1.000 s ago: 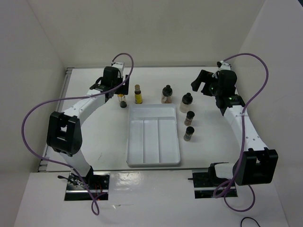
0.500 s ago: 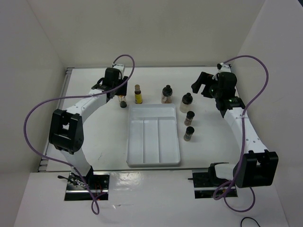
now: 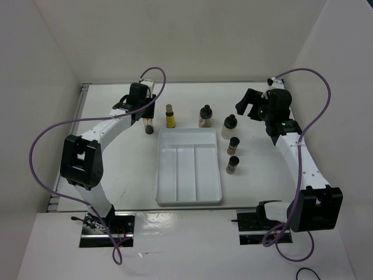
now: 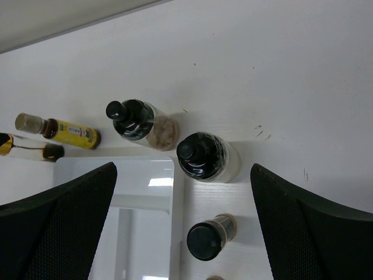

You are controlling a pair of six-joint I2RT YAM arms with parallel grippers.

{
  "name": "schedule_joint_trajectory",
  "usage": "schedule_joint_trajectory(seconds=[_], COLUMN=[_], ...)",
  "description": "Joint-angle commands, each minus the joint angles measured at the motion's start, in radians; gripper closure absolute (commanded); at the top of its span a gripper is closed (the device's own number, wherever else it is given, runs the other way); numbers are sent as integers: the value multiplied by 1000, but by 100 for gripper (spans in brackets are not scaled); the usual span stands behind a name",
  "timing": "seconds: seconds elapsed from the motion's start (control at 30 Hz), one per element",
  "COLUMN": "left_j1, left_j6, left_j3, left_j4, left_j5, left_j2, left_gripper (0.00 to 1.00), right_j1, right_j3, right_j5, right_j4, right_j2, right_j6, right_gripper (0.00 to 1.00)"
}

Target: Organize the condiment bottles

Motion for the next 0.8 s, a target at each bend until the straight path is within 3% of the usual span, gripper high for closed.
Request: schedule_joint_trajectory(seconds=[0.0,0.43,0.77], left_j1=[-18,-134,-171], left_j6=[-8,-13,-82], left_j3=[76,145,-7], left_j4=[-72,-251,-66], left_j5=[6,79,116], left_j2=[-46,-273,-307], left_gripper=[79,81,79], right_j1=[7,16,36], right_j3=[-3,15,15], right_j5=[-8,-37,-71], right_j4=[27,56,66], right_j2=[-29,-29,-29], right_j6=[-6,23,41], right_gripper=[0,0,0])
